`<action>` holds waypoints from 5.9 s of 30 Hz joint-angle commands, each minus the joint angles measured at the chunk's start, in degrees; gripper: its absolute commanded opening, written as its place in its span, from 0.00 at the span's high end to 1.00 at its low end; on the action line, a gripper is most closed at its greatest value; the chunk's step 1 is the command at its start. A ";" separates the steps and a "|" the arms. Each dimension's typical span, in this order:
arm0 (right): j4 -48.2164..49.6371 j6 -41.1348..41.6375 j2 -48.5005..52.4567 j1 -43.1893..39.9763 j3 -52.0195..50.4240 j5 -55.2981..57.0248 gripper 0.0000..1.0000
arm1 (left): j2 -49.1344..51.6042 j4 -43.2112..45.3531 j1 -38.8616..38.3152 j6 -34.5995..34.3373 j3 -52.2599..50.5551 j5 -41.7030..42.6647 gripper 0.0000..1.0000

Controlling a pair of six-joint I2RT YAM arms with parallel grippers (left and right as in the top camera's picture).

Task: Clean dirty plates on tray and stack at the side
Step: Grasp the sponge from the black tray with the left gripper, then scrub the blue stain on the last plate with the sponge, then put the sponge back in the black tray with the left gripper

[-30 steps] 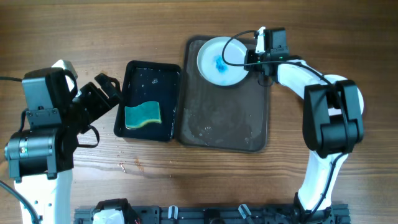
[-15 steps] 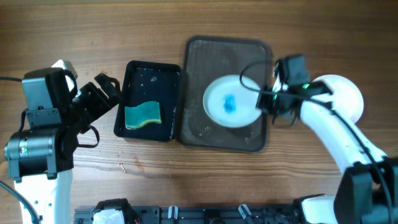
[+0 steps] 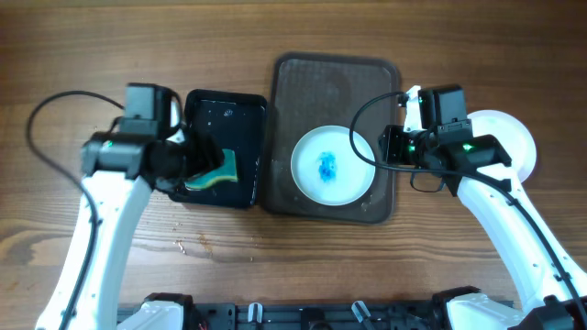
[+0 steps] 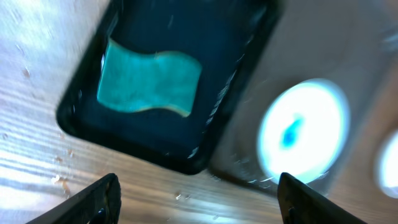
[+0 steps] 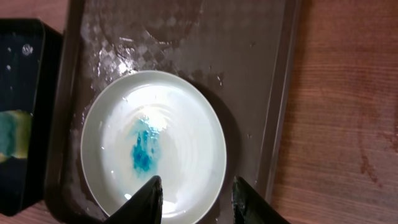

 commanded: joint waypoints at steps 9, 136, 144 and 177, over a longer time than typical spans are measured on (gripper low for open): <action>-2.62 -1.46 0.44 -0.07 0.22 -0.48 0.62 | 36.13 17.09 -1.55 -4.94 -3.15 -10.60 0.68; 2.82 -1.68 27.50 -0.22 0.07 -4.57 0.96 | 47.47 18.27 -35.28 7.91 13.75 19.34 0.96; 2.80 -1.68 27.50 -0.22 0.07 -4.57 0.96 | 47.45 5.07 -30.38 -11.34 13.75 -26.40 0.96; 1.20 -1.51 27.50 -0.22 0.07 -4.59 0.96 | 20.72 14.75 -4.07 -0.07 -1.68 -4.57 0.49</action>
